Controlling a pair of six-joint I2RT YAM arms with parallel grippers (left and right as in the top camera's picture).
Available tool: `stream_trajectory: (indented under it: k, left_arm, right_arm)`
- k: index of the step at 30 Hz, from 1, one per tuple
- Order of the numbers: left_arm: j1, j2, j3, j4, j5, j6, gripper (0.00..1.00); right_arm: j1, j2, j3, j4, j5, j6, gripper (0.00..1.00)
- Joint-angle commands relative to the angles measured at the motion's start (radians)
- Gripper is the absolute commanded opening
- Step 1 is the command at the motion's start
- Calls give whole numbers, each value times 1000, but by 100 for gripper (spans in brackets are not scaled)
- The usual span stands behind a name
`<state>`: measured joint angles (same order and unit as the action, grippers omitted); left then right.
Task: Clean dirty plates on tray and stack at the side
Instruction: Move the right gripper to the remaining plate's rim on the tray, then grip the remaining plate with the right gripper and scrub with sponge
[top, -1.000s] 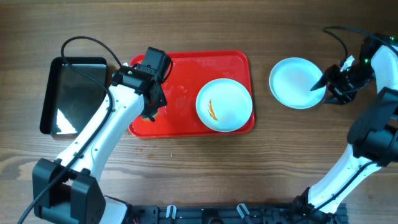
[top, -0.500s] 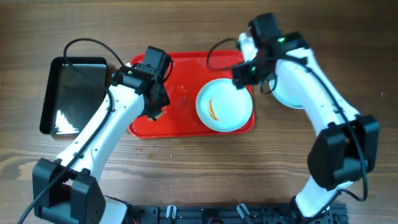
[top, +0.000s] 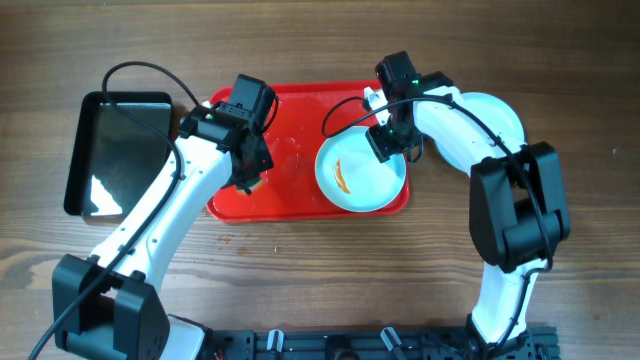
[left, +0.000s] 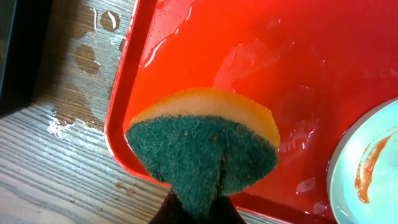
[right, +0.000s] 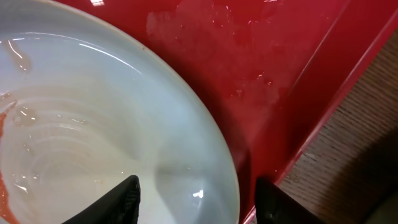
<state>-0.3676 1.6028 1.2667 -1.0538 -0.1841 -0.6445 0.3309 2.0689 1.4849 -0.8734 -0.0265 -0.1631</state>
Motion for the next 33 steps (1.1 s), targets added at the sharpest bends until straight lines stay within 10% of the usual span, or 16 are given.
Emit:
stream_trajectory:
  k: [1,11,18,22,26,33]
  left_arm:
    - [1,-4,-6,0,8,12,4]
    - [1,-4,-6,0,8,12,4]
    - [1,-4,-6,-1,8,12,4]
    - [1,-4,-6,-1,8,13,4]
    - [1,-4,-6,0,8,13,4]
    - [1,-4,-6,-1,8,39,4]
  right_arm:
    - [3,32,-4,-1,-47,-10,50]
    - [24,33,-4,-28,-289,210,27]
    - [177,35,6,148,-285,410,38]
    - [141,16,157,-72,-247,462,26]
    - [129,18,175,-149,-274,478,52]
    - [215,20,-32,45,-236,776,40]
